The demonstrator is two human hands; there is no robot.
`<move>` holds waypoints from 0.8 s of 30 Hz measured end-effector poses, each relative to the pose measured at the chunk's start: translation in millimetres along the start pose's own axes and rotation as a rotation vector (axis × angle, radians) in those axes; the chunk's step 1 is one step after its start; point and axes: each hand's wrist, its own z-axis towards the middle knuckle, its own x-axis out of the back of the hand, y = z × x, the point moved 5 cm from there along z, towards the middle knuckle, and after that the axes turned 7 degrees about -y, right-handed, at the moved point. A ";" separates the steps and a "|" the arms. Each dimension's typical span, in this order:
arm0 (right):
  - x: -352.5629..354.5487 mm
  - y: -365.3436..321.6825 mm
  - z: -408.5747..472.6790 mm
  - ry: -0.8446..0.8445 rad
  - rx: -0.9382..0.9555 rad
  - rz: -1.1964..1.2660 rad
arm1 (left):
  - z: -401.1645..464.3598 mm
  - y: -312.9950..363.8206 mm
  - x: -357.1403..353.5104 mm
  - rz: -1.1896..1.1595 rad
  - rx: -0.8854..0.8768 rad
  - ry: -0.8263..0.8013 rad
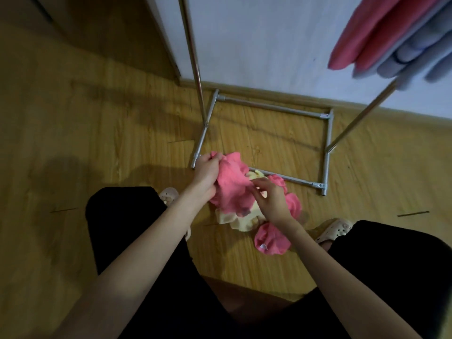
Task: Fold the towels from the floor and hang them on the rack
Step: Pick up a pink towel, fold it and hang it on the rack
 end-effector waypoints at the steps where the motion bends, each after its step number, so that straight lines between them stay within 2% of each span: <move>1: 14.1 -10.2 -4.4 0.042 0.028 -0.010 | -10.4 10.8 -5.2 -0.017 -0.003 0.001; 8: 77.2 -53.1 -45.8 0.218 0.035 0.025 | -65.6 70.3 -34.0 -0.107 0.006 -0.070; 14: 111.7 -102.0 -78.2 0.189 0.108 0.030 | -92.9 112.6 -42.2 -0.099 -0.073 -0.089; 16: 124.8 -112.8 -83.5 0.147 0.131 0.023 | -93.2 123.2 -39.7 -0.117 -0.087 -0.066; 20: 144.6 -127.3 -91.5 -0.057 0.191 -0.062 | -96.7 134.4 -40.4 -0.152 -0.111 -0.054; 24: 160.5 -137.5 -94.5 -0.103 0.162 -0.069 | -98.6 144.7 -50.6 -0.226 -0.149 -0.089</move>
